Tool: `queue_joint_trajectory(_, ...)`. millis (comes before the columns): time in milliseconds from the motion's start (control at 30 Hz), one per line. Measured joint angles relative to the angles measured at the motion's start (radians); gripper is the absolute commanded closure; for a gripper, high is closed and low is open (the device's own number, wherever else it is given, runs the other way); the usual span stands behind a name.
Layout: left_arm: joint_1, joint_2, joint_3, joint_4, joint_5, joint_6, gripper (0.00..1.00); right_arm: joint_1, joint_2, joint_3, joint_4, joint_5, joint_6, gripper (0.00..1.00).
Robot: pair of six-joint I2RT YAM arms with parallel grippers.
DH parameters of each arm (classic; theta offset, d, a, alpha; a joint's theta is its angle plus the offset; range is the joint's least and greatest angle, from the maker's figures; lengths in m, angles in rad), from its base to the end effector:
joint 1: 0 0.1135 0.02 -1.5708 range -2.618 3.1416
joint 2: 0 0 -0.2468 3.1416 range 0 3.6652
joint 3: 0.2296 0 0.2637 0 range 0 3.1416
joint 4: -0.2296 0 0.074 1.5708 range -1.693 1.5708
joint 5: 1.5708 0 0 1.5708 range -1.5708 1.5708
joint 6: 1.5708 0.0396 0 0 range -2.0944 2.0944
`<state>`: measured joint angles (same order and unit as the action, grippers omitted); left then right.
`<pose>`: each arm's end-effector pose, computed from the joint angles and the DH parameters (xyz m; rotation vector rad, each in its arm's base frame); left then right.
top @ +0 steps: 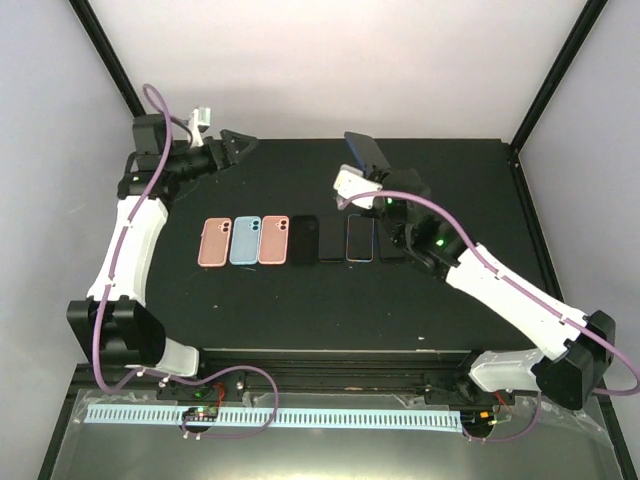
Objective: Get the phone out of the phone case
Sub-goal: Place the phone at the center of the board.
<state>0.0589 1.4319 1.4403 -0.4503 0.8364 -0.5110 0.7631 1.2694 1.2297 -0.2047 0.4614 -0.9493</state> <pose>0.3341 -0.0097 0.3771 -0.0216 2.0294 -1.1234 0.2376 0.2028 0.3725 -1.1389 1.4237 -0.5496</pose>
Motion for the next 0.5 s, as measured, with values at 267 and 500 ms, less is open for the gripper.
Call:
queue_joint_trajectory(267,-0.155,0.069,-0.01,0.169,0.072,-0.284,0.1,0.138,0.048,-0.116,0.242,0.155,-0.191,0.99)
queue_joint_trajectory(500,-0.279,0.095,-0.029,0.28,0.094,-0.404,0.15,0.222,0.057,-0.186,0.403,0.23,-0.325,0.99)
